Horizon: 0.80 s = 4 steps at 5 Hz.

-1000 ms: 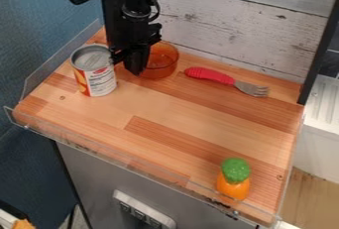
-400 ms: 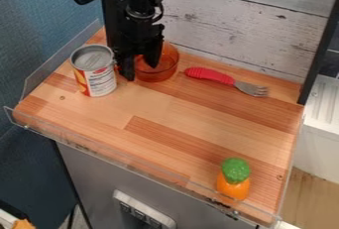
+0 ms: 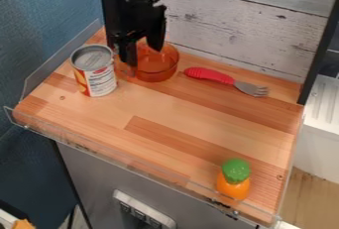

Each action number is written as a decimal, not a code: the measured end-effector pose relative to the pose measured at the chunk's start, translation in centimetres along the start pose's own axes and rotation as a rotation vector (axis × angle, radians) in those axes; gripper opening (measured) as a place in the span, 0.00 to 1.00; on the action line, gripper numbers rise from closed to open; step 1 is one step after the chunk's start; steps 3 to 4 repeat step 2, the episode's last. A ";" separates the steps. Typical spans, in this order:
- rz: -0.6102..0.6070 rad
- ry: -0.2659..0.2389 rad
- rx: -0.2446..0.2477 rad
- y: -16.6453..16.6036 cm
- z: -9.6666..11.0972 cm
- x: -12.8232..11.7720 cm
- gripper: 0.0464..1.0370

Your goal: Put the brown pot on the top left of the table

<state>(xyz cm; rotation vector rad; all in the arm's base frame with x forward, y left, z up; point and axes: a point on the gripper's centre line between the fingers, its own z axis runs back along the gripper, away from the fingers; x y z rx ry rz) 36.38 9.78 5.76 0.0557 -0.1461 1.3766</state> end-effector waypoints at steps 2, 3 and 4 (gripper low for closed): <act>0.007 -0.011 -0.054 -0.7 2.3 0.1 0.96; 0.007 -0.011 -0.054 -0.7 2.3 0.1 0.96; 0.007 -0.011 -0.054 -0.7 2.3 0.1 0.96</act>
